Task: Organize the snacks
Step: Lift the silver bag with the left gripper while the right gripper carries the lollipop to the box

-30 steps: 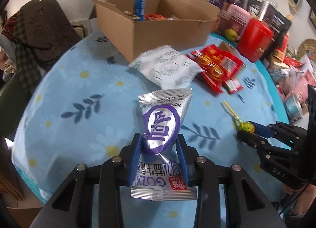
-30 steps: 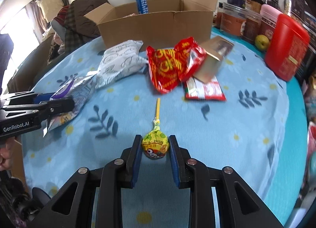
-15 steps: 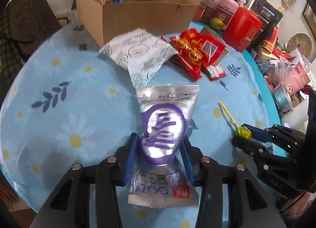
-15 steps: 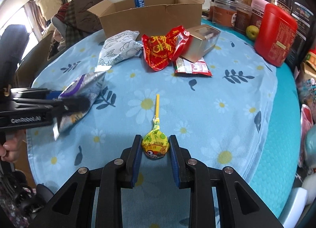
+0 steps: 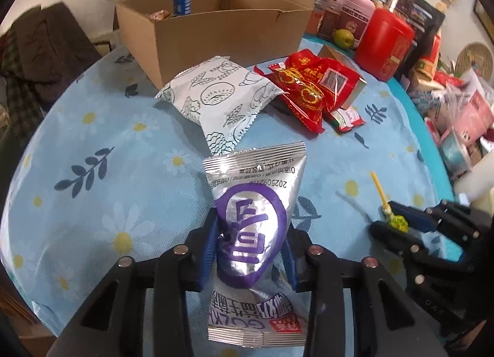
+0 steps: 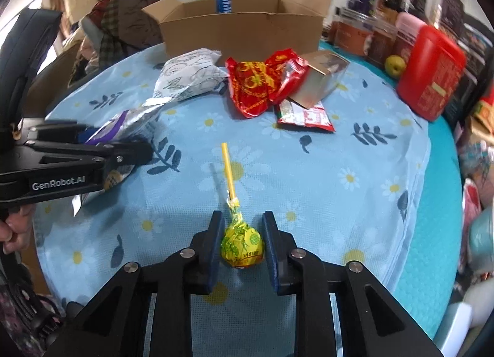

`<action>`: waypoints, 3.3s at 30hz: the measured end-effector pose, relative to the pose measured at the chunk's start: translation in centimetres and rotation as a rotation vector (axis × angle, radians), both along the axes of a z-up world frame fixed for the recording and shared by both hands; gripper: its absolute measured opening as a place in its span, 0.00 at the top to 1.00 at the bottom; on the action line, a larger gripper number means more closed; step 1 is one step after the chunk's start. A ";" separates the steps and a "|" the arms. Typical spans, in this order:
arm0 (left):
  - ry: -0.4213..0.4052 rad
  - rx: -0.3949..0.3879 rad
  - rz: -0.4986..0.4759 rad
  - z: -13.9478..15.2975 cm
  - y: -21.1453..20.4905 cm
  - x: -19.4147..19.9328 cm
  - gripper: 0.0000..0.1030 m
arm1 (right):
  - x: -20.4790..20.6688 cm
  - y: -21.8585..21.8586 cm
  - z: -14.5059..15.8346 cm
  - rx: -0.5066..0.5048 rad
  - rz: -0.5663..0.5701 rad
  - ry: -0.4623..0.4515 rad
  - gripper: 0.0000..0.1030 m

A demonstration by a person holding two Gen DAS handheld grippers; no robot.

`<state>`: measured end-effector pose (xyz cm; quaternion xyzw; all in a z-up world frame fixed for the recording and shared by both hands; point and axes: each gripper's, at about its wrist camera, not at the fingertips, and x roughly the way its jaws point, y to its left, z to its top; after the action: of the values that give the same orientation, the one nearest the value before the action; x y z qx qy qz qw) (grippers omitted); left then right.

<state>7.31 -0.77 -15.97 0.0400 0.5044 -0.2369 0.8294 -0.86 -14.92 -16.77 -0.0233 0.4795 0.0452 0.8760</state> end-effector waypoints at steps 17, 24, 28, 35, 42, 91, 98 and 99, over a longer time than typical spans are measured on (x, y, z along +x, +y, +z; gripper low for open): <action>-0.029 -0.073 -0.062 3.2 -0.6 -1.9 0.66 | -0.6 -0.3 2.2 0.072 0.027 -0.036 0.76; -0.072 -0.108 -0.069 5.3 -0.4 -2.6 0.66 | -0.9 0.1 4.7 0.078 0.066 -0.097 0.76; -0.096 -0.120 -0.066 6.3 -0.2 -2.8 0.66 | -1.0 0.3 5.9 0.084 0.082 -0.129 0.76; -0.148 -0.140 -0.072 8.2 0.0 -3.2 0.66 | -0.9 0.7 7.9 0.086 0.109 -0.179 0.76; -0.204 -0.159 -0.077 10.5 -0.2 -2.9 0.66 | -0.4 0.7 9.9 0.096 0.123 -0.231 0.76; -0.483 -0.025 0.075 16.0 -2.7 18.2 0.66 | 22.6 -0.2 16.6 0.036 0.177 -0.406 0.76; -0.433 0.026 0.069 13.3 -3.4 20.3 0.66 | 25.3 -0.1 14.1 0.015 0.163 -0.344 0.76; -0.421 0.039 0.071 12.8 -3.5 20.6 0.66 | 25.6 -0.2 13.8 0.014 0.161 -0.336 0.76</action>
<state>27.89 -4.24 -3.15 0.0867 0.3254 -0.1840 0.9234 24.77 -15.09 -2.97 -0.0628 0.3229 0.1140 0.9374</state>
